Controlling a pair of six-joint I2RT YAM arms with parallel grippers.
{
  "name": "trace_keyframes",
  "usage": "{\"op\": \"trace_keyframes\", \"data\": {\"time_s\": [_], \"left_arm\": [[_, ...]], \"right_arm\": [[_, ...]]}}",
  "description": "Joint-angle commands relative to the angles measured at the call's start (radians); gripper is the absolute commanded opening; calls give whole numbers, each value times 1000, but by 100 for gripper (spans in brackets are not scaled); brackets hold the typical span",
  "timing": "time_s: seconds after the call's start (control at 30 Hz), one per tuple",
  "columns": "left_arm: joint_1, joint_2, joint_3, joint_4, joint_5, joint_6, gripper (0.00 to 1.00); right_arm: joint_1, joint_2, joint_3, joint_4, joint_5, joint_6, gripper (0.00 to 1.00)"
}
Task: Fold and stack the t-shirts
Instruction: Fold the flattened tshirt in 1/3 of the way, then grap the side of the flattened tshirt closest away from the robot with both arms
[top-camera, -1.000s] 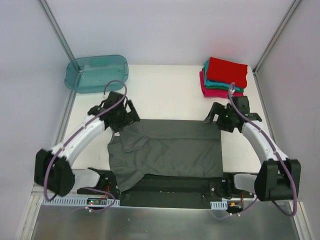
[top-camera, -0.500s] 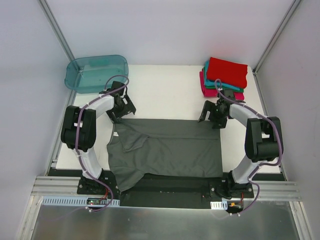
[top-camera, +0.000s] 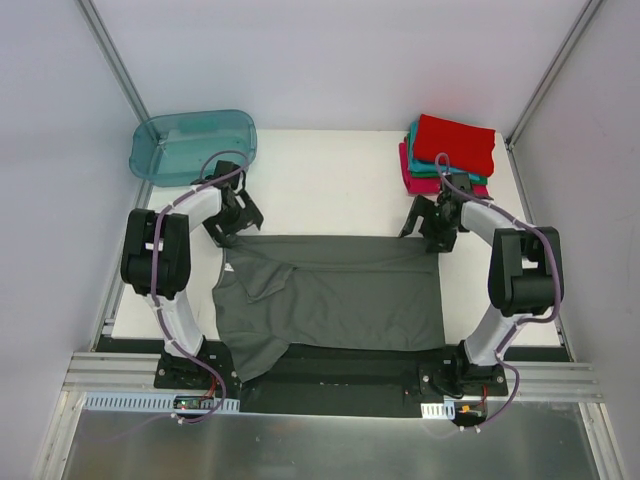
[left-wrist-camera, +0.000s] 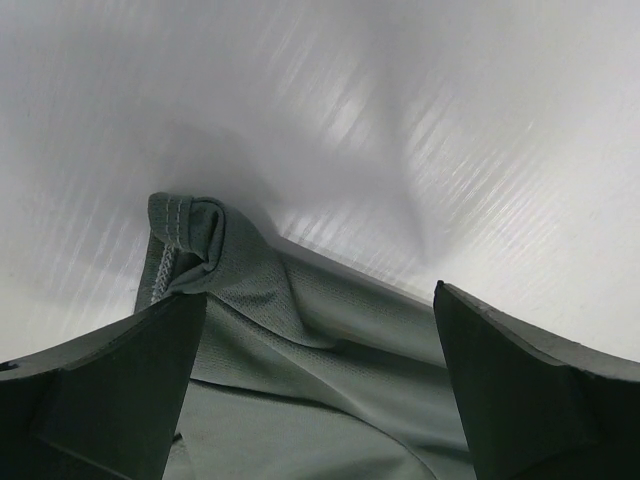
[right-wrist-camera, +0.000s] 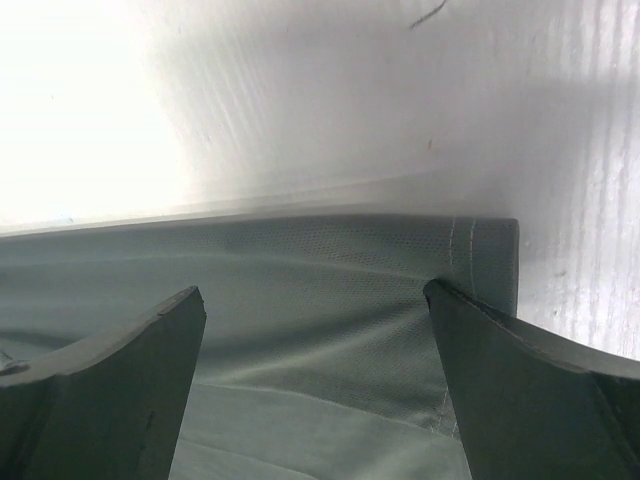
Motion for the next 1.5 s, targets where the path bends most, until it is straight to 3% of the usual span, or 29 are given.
{"op": "trace_keyframes", "data": {"time_s": [0.0,0.1,0.4,0.63,0.83,0.97,1.1,1.27,1.33,1.47], "left_arm": [[34,105,96,-7,44,-26,97],[39,166,193,-11,111,-24,96],[42,358,553,-112,122,-18,99],[44,187,541,-177,-4,16,99],[34,-216,264,-180,-22,23,99],[-31,-514,-62,-180,-17,-45,99],[-117,-792,-382,-181,36,-145,99],[-245,-1060,-656,-209,123,-263,98],[-275,-1129,-738,-211,179,-309,88],[-312,-1245,-862,-227,207,-412,78]], "right_arm": [[-43,78,54,4,35,39,96],[-57,106,108,-5,20,42,96],[-78,244,350,-68,17,10,96],[-80,134,459,-178,107,-21,96],[-81,-219,187,-177,187,11,96],[-81,-481,-95,-137,150,47,96],[-80,-675,-271,-146,97,31,96],[-80,-781,-357,-158,72,-4,96],[-81,-799,-366,-152,58,-1,96],[-81,-838,-417,-80,32,10,96]]}}
